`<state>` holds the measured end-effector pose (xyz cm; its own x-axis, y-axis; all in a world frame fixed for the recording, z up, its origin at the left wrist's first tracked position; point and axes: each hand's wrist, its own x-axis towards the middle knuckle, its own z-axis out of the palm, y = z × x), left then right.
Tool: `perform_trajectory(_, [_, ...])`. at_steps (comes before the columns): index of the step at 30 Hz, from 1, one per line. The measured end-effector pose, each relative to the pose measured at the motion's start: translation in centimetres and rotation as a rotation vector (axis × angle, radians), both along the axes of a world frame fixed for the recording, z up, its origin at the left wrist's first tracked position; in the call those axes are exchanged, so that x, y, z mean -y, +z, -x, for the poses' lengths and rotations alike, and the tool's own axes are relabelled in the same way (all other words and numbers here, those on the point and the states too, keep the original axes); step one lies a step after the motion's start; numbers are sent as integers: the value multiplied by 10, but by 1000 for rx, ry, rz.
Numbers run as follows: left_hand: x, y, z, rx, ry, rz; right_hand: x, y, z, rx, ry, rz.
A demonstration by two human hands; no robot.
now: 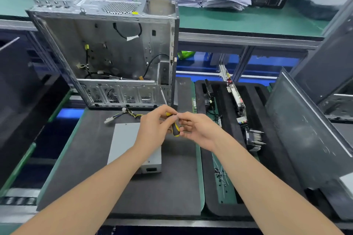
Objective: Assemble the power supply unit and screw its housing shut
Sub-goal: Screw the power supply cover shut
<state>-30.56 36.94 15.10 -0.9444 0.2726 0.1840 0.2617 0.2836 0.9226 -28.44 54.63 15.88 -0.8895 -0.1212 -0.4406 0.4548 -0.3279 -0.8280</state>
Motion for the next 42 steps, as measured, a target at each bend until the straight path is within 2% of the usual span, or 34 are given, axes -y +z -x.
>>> perform_trajectory(4, [17,2,10,9,-1,-68,17,6,4,-90,29,-23])
perform_trajectory(6, [24,5,14,67,27,-171,27,5,5,-161,35,-82])
perform_trajectory(8, [29,7,18,150,68,-254,40,3,4,-267,11,-247])
perform_trajectory(12, [39,6,24,428,80,-487,57,2,7,-491,-95,-751])
perform_trajectory(14, [48,5,30,524,52,-586,59,3,11,-517,-177,-837])
perform_trajectory(16, [61,2,38,528,62,-585,57,7,16,-486,-305,-748])
perform_trajectory(20, [87,-12,53,509,51,-568,47,21,24,-417,-531,-365])
perform_trajectory(30, [88,-27,62,512,-106,-602,46,27,22,-441,-485,-412])
perform_trajectory(42, [81,-33,68,538,-102,-648,39,25,25,-443,-449,-439])
